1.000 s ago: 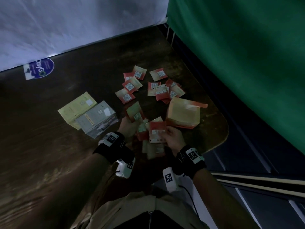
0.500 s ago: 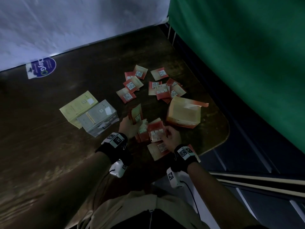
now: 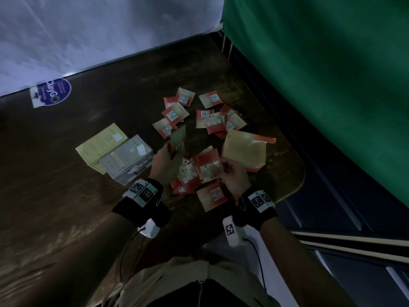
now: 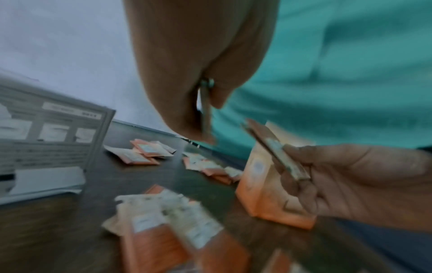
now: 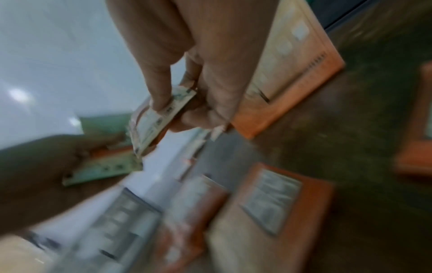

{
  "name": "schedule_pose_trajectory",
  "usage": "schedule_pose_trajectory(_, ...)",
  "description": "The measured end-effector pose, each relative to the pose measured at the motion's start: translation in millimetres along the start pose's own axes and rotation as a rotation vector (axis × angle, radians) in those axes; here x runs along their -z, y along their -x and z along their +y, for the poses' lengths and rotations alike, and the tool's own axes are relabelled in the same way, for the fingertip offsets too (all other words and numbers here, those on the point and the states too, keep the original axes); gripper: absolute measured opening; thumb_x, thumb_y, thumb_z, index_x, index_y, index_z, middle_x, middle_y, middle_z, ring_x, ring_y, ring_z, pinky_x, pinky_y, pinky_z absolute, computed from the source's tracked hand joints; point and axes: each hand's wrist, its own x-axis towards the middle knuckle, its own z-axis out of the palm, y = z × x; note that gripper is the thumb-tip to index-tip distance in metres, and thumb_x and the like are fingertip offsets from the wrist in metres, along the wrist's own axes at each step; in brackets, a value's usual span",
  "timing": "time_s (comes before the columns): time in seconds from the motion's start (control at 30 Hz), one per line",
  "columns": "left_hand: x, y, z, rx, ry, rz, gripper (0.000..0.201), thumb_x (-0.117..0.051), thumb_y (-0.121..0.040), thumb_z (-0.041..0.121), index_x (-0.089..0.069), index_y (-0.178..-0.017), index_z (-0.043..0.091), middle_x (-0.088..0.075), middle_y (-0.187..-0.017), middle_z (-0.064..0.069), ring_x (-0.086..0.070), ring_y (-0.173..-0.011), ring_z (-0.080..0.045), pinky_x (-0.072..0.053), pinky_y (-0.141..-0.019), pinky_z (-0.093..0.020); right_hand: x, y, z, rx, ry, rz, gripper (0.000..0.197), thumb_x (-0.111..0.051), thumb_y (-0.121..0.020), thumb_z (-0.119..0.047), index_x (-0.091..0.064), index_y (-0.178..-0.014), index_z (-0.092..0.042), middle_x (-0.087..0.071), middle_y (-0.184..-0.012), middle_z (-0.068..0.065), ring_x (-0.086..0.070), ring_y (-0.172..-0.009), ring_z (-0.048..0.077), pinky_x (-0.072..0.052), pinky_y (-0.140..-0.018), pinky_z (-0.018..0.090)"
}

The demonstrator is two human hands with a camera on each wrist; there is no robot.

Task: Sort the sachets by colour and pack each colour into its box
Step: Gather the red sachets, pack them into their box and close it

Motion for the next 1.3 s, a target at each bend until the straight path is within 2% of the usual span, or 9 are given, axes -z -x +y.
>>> schedule_pose_trajectory(0.1, -3, 10, 4, 0.035, 0.427, -0.183, 0.03, -0.05, -0.097, 0.015, -0.048, -0.119, 0.035, -0.064, -0.106, 0.008, -0.063, -0.097, -0.012, -0.051, -0.086, -0.031, -2, 12, -11, -0.014, -0.22, -0.058, 0.013, -0.065, -0.087, -0.011, -0.067, -0.095, -0.002, -0.069, -0.094, 0.016, -0.069, -0.078, 0.017, -0.056, -0.07, 0.032)
schedule_pose_trajectory(0.23, -8, 20, 11, 0.212, 0.534, -0.289, 0.021, -0.038, -0.1, 0.014, -0.057, -0.107, 0.02, -0.067, -0.097, -0.005, -0.069, -0.075, -0.012, -0.055, -0.069, -0.029, -9, 17, -13, -0.017, -0.205, -0.034, 0.016, -0.067, -0.086, -0.022, -0.071, -0.094, -0.009, -0.071, -0.1, 0.019, -0.068, -0.091, 0.035, -0.056, -0.082, 0.049)
schedule_pose_trajectory(0.37, -11, 22, 3, 0.3, 0.458, -0.299, 0.035, -0.045, -0.092, 0.047, -0.061, -0.102, 0.018, -0.069, -0.097, -0.007, -0.067, -0.089, -0.024, -0.052, -0.082, -0.04, -22, 20, -18, -0.045, 0.055, -0.019, 0.026, -0.065, -0.087, -0.031, -0.072, -0.102, -0.01, -0.072, -0.1, 0.01, -0.068, -0.088, 0.022, -0.056, -0.083, 0.044)
schedule_pose_trajectory(0.5, -12, 17, -12, 0.214, 0.26, -0.288, 0.014, -0.062, -0.089, 0.016, -0.063, -0.102, 0.011, -0.068, -0.094, -0.006, -0.065, -0.096, -0.032, -0.049, -0.094, -0.047, -11, 26, -24, 0.054, 0.471, -0.159, 0.03, -0.06, -0.091, -0.03, -0.068, -0.115, -0.013, -0.067, -0.115, 0.003, -0.062, -0.104, 0.016, -0.045, -0.086, 0.024)
schedule_pose_trajectory(0.6, -8, 15, -14, 0.201, 0.26, -0.339, 0.015, -0.057, -0.092, 0.012, -0.059, -0.106, 0.018, -0.067, -0.094, -0.004, -0.064, -0.087, -0.023, -0.047, -0.097, -0.05, 24, 29, -15, -0.017, 0.72, -0.037, 0.028, -0.067, -0.085, -0.025, -0.067, -0.11, -0.012, -0.066, -0.115, 0.005, -0.061, -0.104, 0.019, -0.045, -0.085, 0.025)
schedule_pose_trajectory(0.7, -6, 18, -13, 0.181, 0.381, -0.489, 0.057, -0.05, -0.094, 0.004, -0.027, -0.136, 0.035, -0.059, -0.109, -0.005, -0.061, -0.095, -0.022, -0.052, -0.089, -0.041, 59, 41, 2, -0.304, 0.884, 0.006, 0.047, -0.075, -0.077, -0.027, -0.055, -0.118, -0.014, -0.052, -0.125, 0.008, -0.054, -0.112, 0.025, -0.047, -0.089, 0.033)
schedule_pose_trajectory(0.8, -13, 19, -12, 0.175, 0.406, -0.53, 0.054, -0.046, -0.095, 0.0, -0.029, -0.135, 0.032, -0.056, -0.11, -0.007, -0.06, -0.093, -0.02, -0.057, -0.071, -0.026, 69, 51, 17, -0.471, 0.955, 0.011, 0.074, -0.08, -0.068, -0.037, -0.04, -0.129, -0.018, -0.034, -0.134, 0.013, -0.043, -0.12, 0.033, -0.048, -0.093, 0.044)
schedule_pose_trajectory(1.1, -21, 10, -29, 0.289, 0.407, -0.468, 0.035, -0.05, -0.089, -0.009, -0.048, -0.123, -0.005, -0.062, -0.1, -0.011, -0.067, -0.077, -0.012, -0.055, -0.064, -0.023, 52, 53, 10, -0.389, 0.718, 0.061, 0.04, -0.077, -0.074, -0.011, -0.055, -0.108, -0.014, -0.057, -0.119, 0.009, -0.058, -0.103, 0.025, -0.05, -0.089, 0.033)
schedule_pose_trajectory(1.3, -13, 10, -29, 0.322, 0.563, -0.406, 0.012, -0.044, -0.098, 0.012, -0.055, -0.092, 0.01, -0.064, -0.083, -0.003, -0.064, -0.073, -0.016, -0.054, -0.069, -0.029, 35, 44, -12, -0.193, 0.549, -0.05, 0.047, -0.087, -0.061, -0.024, -0.067, -0.103, -0.018, -0.063, -0.104, -0.002, -0.059, -0.098, 0.014, -0.048, -0.079, 0.027)
